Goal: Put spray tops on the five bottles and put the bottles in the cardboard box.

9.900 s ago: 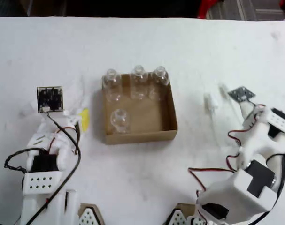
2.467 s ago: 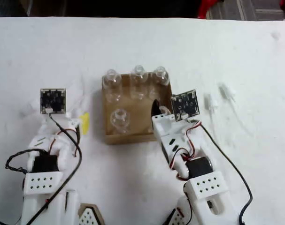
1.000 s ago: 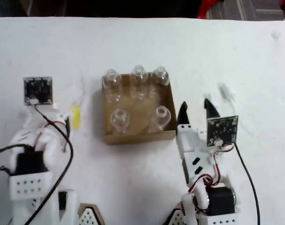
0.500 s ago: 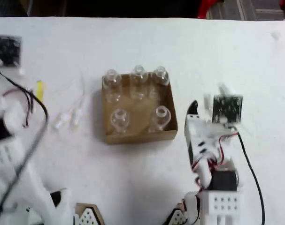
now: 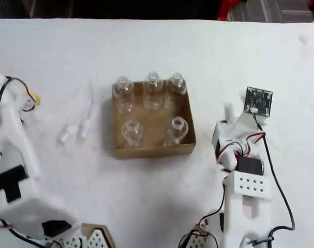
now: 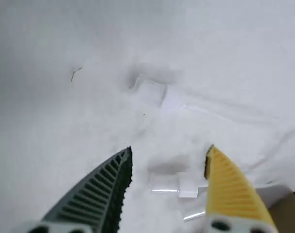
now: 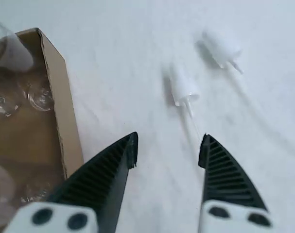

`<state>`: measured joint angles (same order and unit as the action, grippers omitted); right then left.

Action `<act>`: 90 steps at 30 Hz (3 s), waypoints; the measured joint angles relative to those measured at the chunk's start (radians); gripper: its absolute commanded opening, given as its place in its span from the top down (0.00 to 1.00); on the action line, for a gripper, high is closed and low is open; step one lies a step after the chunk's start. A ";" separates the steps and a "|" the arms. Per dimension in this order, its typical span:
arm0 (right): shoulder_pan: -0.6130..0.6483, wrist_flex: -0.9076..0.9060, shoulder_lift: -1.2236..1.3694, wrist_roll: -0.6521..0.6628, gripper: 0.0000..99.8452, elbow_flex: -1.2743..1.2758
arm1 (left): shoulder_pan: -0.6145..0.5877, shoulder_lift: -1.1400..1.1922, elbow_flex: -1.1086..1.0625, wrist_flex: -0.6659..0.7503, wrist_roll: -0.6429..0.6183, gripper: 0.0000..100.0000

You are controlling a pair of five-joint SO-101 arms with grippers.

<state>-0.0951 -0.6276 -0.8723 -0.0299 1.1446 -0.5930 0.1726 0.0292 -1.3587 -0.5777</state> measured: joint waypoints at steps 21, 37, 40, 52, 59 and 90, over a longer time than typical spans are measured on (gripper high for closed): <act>-0.006 0.017 0.026 0.000 0.82 0.000 | -0.043 0.408 0.439 -0.163 -0.107 0.70; 0.048 0.074 0.026 0.032 0.82 0.035 | -0.043 0.643 0.617 -0.172 -0.321 0.68; 0.052 0.077 0.026 0.035 0.82 0.035 | -0.032 0.649 0.617 -0.221 -0.325 0.68; 0.058 0.077 0.026 0.037 0.82 0.035 | -0.018 0.726 0.621 -0.216 -0.410 0.71; 0.058 0.077 0.026 0.037 0.82 0.035 | -0.012 0.733 0.655 -0.189 -0.414 0.88; 0.058 0.077 0.026 0.037 0.82 0.035 | -0.098 0.815 0.802 -0.324 -0.540 0.69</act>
<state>-0.0368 -0.5508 -0.8462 0.0069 1.1799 -0.6912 0.9874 0.8316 -1.6824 -1.1178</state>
